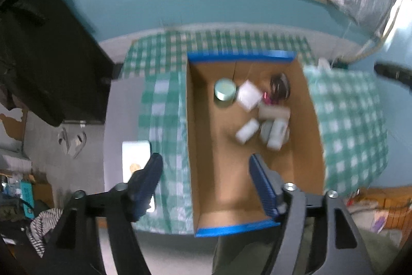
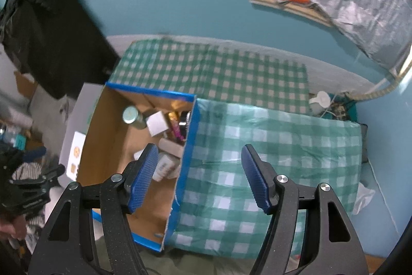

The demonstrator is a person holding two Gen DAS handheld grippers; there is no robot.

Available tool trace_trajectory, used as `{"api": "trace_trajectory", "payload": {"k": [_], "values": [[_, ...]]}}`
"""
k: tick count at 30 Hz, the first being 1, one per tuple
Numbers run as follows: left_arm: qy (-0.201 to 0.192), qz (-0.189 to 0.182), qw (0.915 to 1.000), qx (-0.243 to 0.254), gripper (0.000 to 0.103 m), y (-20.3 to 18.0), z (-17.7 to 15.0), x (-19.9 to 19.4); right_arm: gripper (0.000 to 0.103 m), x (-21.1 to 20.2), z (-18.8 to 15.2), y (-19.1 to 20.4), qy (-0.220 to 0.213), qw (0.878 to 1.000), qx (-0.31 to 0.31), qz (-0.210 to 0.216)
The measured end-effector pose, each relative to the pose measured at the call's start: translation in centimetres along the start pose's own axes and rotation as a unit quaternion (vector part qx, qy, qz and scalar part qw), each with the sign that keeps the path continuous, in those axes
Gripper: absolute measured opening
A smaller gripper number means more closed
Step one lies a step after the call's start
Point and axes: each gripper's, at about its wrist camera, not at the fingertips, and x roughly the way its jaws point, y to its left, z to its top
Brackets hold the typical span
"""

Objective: Organize rigid objects

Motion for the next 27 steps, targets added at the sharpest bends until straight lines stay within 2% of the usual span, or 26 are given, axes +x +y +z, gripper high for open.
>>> {"api": "trace_trajectory", "payload": {"k": [3, 12, 17, 22, 27], "values": [[-0.040, 0.003, 0.9991, -0.012, 0.085, -0.2, 0.6, -1.7, 0.068, -1.6, -0.3, -0.5, -0.019, 1.000, 0.006, -0.011], [-0.130, 0.011, 0.9914, -0.009, 0.090, -1.0, 1.7, -6.6, 0.070, -6.2, -1.3, -1.7, -0.103, 0.994, 0.036, -0.031], [-0.154, 0.004, 0.9879, -0.020, 0.093, -0.9, 2.2, -8.4, 0.070, -7.8, -1.9, -1.7, -0.136, 0.989, 0.034, -0.041], [-0.186, 0.004, 0.9821, -0.031, 0.095, -0.7, 1.7, -9.7, 0.071, -8.7, -2.1, -1.2, -0.148, 0.987, 0.023, -0.053], [-0.195, 0.010, 0.9805, -0.021, 0.096, -1.1, 1.4, -10.0, 0.071, -9.1, -2.1, -1.0, -0.155, 0.986, 0.022, -0.055]]}}
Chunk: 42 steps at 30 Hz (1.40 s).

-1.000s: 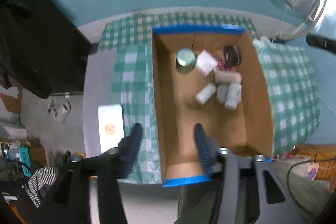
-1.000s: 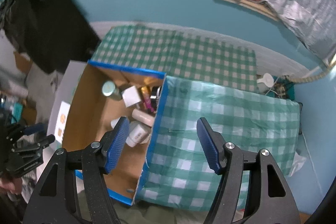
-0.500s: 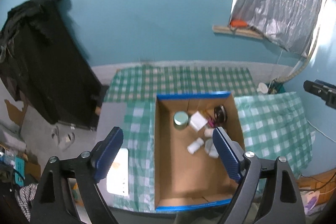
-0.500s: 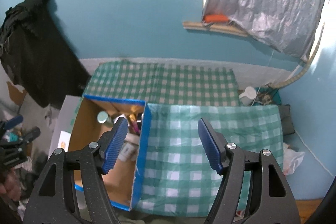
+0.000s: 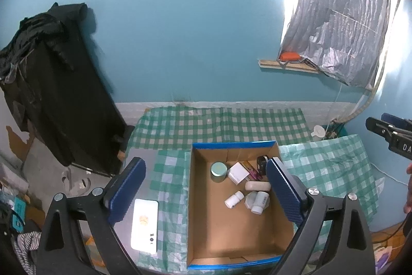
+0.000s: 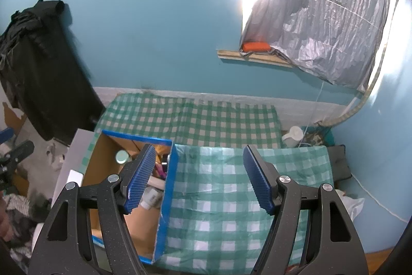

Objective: Organize rigid objects

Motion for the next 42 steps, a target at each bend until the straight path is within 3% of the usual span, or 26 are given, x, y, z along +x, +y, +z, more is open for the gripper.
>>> {"api": "trace_trajectory", "payload": {"k": [8, 42], "values": [[-0.023, 0.001, 0.9997, 0.004, 0.102, -0.3, 0.2, -1.2, 0.071, -0.2, 0.2, 0.1, 0.003, 1.000, -0.005, -0.001], [-0.012, 0.015, 0.9995, 0.027, 0.102, -1.4, 0.3, -0.9, 0.071, 0.0, 0.3, 0.2, 0.010, 1.000, 0.001, -0.005]]}}
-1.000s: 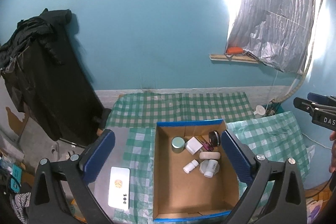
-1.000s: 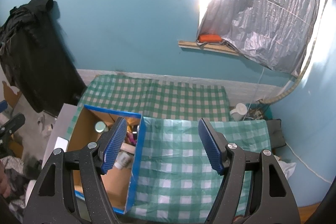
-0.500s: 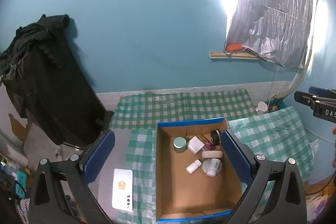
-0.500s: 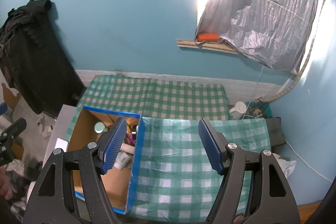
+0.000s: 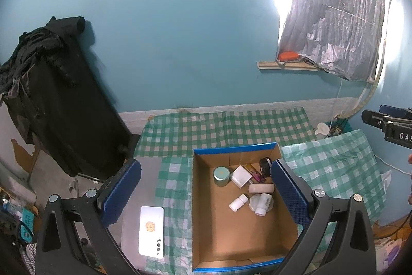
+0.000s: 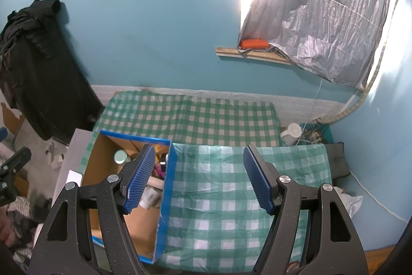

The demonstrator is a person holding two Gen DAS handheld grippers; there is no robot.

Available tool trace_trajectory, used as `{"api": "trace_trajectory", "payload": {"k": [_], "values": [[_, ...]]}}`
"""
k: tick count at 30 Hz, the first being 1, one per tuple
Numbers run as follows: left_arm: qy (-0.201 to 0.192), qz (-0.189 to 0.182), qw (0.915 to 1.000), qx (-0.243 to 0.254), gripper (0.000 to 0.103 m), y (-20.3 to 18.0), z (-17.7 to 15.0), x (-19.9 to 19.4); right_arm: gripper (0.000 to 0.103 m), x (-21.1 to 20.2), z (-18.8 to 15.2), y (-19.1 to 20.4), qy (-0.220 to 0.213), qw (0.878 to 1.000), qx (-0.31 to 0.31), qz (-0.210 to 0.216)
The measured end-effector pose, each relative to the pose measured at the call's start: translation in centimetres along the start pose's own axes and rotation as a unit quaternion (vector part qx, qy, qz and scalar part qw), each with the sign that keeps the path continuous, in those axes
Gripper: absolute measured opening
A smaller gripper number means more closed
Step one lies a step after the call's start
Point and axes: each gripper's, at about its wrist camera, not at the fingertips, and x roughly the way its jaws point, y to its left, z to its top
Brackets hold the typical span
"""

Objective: Organize rigid objects

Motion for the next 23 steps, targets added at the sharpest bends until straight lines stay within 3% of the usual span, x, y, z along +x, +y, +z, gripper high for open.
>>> {"api": "trace_trajectory", "payload": {"k": [23], "values": [[0.012, 0.003, 0.9999, 0.003, 0.102, -0.3, 0.1, 1.0, 0.071, 0.5, 0.1, -0.1, 0.005, 1.000, 0.002, -0.001]]}}
